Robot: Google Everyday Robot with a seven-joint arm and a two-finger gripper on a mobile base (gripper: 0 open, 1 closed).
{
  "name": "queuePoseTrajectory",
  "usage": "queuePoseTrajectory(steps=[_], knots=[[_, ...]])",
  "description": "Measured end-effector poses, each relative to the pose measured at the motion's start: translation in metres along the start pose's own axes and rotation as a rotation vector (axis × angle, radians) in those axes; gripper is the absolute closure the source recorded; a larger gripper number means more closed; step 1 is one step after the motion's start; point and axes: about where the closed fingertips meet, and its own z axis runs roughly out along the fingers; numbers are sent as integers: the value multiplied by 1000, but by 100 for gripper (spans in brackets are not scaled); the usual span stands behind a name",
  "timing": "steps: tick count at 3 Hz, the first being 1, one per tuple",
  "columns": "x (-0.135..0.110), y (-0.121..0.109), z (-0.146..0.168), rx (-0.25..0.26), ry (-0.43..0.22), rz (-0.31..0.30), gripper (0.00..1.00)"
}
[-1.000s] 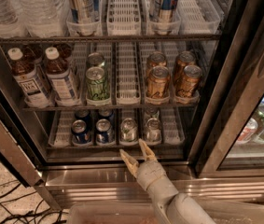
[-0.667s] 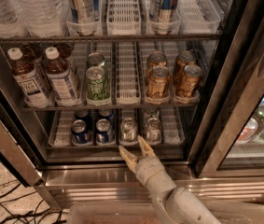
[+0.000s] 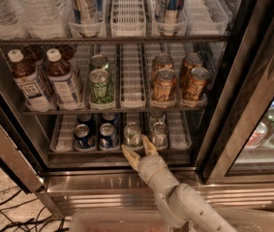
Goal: Pick 7up can from bottom shelf of fridge
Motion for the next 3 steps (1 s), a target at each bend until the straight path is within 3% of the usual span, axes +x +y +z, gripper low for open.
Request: queuePoseTrajectory(steps=[3], knots=[[1, -9, 36, -18, -9, 6, 31]])
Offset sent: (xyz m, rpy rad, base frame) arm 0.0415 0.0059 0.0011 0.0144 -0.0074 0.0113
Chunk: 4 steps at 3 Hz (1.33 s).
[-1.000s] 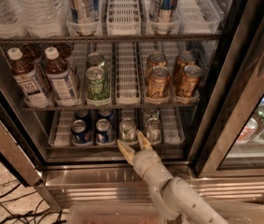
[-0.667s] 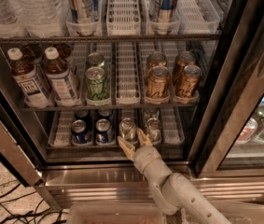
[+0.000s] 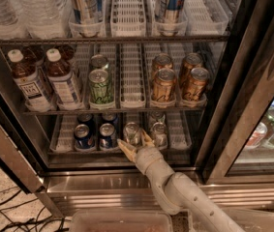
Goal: Pick 7up can from bottom shelf of fridge
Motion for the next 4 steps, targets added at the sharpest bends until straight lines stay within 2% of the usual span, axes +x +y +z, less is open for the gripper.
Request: queuePoseTrajectory(steps=[1, 3, 4], knots=[[2, 2, 7, -11, 1, -10, 50], [2, 2, 7, -11, 1, -10, 96], [-9, 8, 2, -62, 24, -40, 100]])
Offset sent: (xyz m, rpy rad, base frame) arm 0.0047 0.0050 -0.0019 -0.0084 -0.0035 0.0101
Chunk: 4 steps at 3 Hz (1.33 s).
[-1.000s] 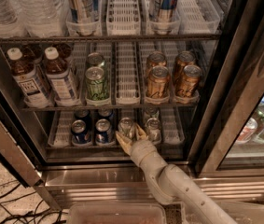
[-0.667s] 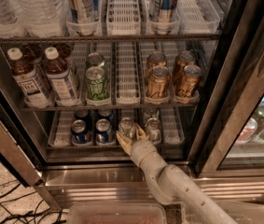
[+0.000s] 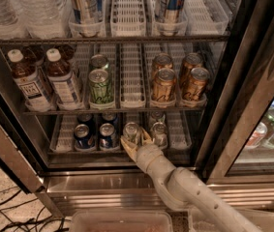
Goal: Pick 7up can from bottom shelf of fridge
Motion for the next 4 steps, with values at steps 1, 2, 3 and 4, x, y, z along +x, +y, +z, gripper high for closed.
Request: queuePoseTrajectory(steps=[1, 2, 3, 4], knots=[[-18, 15, -15, -120, 47, -21, 100], [-52, 24, -30, -223, 63, -87, 100], [-72, 36, -41, -328, 84, -139, 100], [-83, 50, -55, -454, 135, -183, 100]])
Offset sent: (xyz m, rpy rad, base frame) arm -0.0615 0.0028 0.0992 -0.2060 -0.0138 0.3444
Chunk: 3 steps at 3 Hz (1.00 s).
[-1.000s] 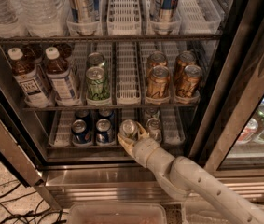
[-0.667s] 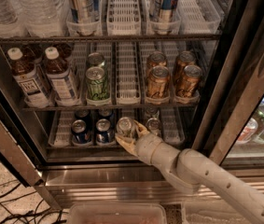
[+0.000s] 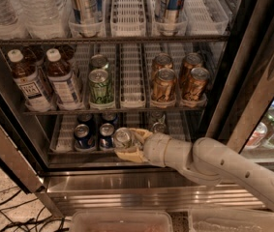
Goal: Pick 7up can from bottom shelf of fridge
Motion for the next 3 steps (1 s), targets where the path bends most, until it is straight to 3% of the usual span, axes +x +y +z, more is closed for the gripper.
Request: queuePoseTrajectory(steps=[1, 2, 3], knots=[[-13, 20, -18, -110, 47, -1, 100], [-40, 38, -36, -184, 61, 69, 100], [-84, 48, -51, -246, 43, 146, 100]])
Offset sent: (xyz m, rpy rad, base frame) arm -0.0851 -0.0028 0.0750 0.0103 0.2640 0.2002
